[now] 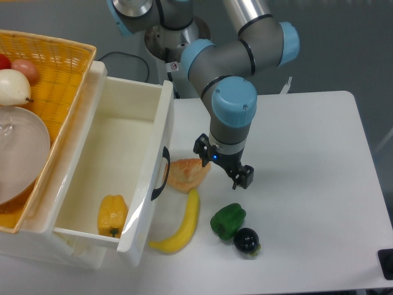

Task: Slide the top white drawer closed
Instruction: 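Lower the open gripper toward the front face of the open white drawer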

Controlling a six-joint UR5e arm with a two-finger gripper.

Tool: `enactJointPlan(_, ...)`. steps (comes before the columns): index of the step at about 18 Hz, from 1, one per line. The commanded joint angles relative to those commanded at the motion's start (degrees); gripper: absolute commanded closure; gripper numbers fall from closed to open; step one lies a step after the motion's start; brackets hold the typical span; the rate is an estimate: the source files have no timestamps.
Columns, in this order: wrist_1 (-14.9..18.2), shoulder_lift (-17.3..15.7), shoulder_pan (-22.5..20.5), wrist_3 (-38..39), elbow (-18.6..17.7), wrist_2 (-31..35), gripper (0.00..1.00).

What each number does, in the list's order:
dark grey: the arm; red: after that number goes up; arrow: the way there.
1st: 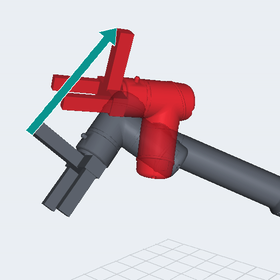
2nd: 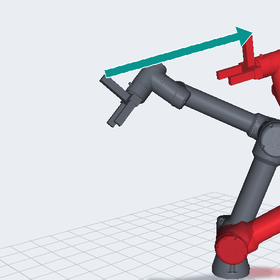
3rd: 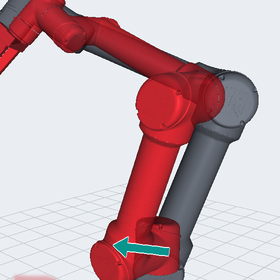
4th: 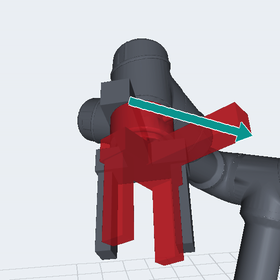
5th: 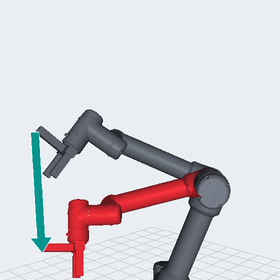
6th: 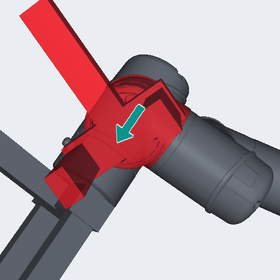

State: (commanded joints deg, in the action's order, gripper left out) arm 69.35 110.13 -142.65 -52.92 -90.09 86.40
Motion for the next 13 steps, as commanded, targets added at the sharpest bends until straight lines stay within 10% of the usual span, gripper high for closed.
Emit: enactJointPlan(13, -0.2, 1.6, 0.3, 20.0, 1.8, -4.9, 0.00)
